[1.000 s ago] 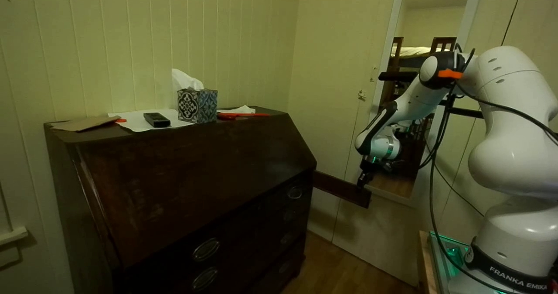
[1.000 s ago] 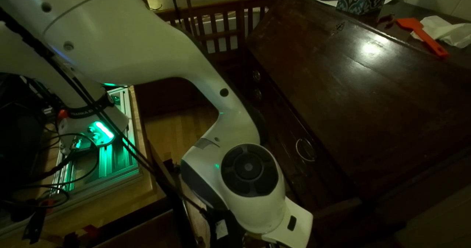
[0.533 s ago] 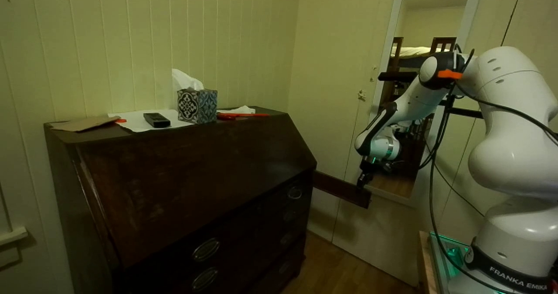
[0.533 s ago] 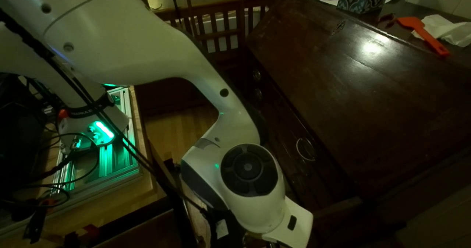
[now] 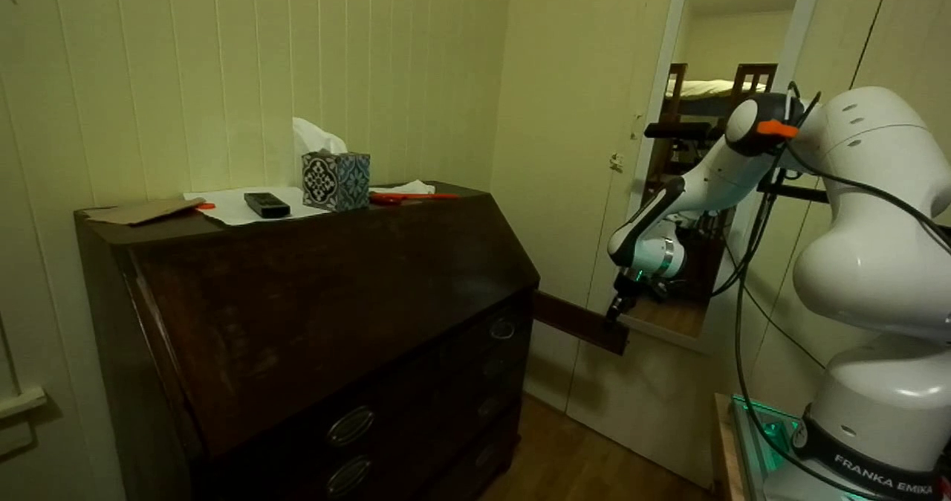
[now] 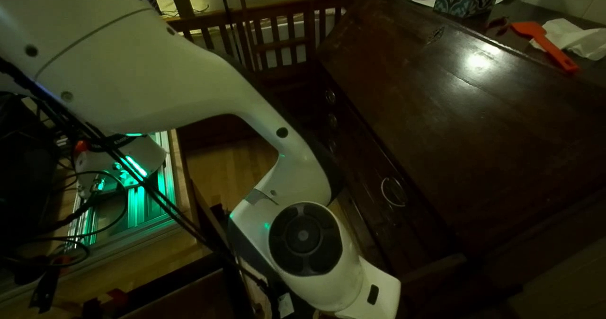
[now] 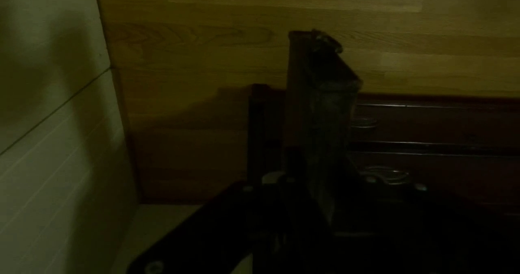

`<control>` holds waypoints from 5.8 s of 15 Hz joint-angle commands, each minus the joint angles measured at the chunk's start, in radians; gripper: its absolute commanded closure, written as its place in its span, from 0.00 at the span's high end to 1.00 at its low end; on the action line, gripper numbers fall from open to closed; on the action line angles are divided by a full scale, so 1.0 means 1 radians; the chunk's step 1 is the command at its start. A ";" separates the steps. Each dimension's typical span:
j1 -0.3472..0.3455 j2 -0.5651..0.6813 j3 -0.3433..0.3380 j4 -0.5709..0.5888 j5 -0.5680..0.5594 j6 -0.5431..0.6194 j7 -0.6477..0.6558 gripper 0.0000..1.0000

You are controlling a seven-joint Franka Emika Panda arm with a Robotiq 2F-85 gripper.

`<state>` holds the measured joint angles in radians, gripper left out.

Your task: Push in the wooden board

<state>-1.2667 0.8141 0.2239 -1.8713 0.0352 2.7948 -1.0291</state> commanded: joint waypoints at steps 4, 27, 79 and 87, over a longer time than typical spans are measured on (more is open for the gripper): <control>-0.038 0.009 0.112 -0.017 0.002 -0.001 -0.111 0.06; 0.016 0.000 0.148 -0.043 -0.014 0.097 -0.030 0.06; 0.290 -0.176 -0.235 -0.160 -0.164 0.181 0.254 1.00; 0.219 -0.098 -0.119 -0.035 -0.092 0.035 0.164 1.00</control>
<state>-1.0034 0.6590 0.0515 -1.9825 -0.0893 2.8703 -0.8083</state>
